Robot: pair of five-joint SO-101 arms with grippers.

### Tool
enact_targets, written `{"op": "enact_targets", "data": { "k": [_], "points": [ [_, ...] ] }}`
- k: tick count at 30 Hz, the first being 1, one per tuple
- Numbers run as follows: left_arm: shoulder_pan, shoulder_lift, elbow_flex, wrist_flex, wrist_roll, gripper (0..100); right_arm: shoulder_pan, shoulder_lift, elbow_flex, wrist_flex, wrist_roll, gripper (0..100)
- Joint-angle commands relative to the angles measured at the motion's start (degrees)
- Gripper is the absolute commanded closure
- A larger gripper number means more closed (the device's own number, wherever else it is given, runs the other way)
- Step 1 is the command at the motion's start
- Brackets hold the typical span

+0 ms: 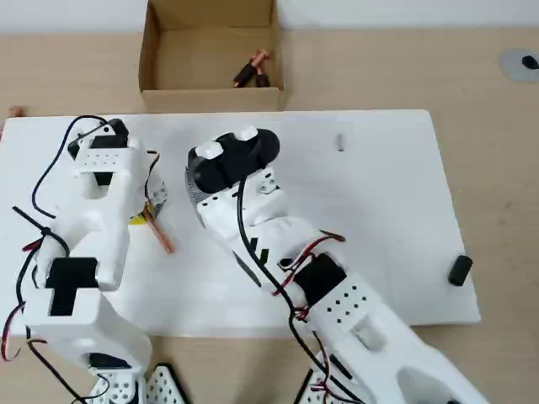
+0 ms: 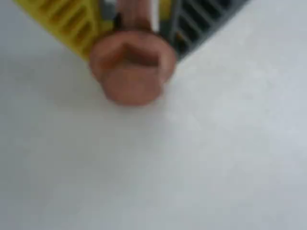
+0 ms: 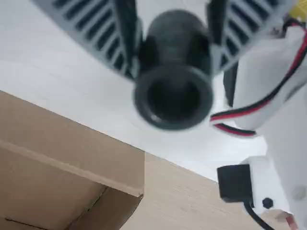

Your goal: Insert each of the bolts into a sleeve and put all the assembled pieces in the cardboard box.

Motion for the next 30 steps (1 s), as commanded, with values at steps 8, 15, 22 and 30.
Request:
{"op": "enact_targets", "data": {
  "k": [8, 15, 22, 30],
  "points": [
    [-3.87, 2.42, -3.08, -0.88, -3.43, 99, 1.01, -0.57, -4.09, 0.09, -0.35, 98.9],
    [-3.69, -2.77, -22.86, 6.59, -3.6, 99, 0.75, -0.57, -4.26, 0.09, -0.44, 98.9],
    [0.09, -11.82, -42.2, 17.32, -5.63, 99, -0.84, -0.57, -4.09, 1.76, -0.62, 98.9],
    [6.95, -25.27, -43.6, 22.86, -5.89, 99, -6.37, -0.48, -1.01, 4.22, -1.85, 98.9]
  ]
}}
